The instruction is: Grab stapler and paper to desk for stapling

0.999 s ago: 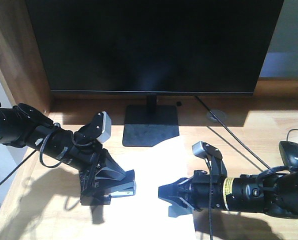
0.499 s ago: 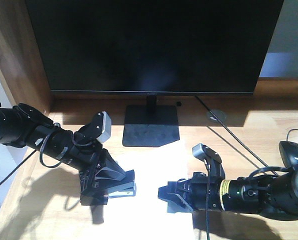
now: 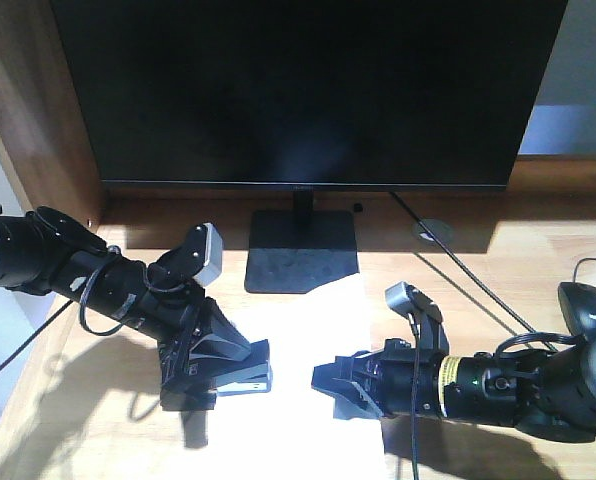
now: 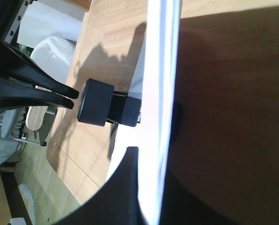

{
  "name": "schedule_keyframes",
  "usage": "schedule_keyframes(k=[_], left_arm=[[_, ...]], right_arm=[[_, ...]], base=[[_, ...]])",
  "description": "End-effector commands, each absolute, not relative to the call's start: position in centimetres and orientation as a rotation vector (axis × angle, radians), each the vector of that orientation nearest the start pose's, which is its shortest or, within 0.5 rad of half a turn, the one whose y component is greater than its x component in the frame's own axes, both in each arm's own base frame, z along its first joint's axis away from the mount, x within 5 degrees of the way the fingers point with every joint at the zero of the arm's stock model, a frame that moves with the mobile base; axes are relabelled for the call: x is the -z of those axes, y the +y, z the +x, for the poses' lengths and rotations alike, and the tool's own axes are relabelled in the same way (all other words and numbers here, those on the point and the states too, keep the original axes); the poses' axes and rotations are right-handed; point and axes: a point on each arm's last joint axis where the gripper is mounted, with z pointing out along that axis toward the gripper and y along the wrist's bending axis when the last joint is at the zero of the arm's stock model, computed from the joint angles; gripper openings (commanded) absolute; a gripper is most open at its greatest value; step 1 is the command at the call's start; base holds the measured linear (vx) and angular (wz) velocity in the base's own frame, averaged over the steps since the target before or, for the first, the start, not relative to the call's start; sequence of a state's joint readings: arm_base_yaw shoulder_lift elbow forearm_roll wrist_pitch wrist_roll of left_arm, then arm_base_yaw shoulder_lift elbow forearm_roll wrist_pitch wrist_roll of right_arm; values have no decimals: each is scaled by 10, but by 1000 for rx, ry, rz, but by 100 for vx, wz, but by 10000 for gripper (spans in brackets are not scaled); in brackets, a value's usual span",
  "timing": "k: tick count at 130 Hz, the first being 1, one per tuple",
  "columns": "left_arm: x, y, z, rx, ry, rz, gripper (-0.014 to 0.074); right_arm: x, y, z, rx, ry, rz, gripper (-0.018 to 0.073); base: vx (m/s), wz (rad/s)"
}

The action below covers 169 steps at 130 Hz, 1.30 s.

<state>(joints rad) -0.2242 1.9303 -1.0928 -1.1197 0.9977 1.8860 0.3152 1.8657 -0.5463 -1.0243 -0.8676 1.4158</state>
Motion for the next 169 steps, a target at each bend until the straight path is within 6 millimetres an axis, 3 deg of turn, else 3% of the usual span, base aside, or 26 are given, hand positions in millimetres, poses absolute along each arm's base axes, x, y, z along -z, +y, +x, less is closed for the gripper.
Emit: schedule_keyframes(k=[1,57,85,169], left_arm=[[-186,-149,323,938,1822,1517,-6],[-187,-150,325,939,1822,1482,-6],[-188,-152,327,901,1733,1508,-6],[-144,-145,330,844,1843,1658,-6]], right_arm=[[-128,145,250,-1339,2250,-105,-3],[-128,145,250,-1339,2250,-105,-3],[-128,145,250,-1339,2250,-105,-3],[-128,145,250,-1336,2250,-108,-3]], base=[[0,0],[0,0],[0,0],[0,0]])
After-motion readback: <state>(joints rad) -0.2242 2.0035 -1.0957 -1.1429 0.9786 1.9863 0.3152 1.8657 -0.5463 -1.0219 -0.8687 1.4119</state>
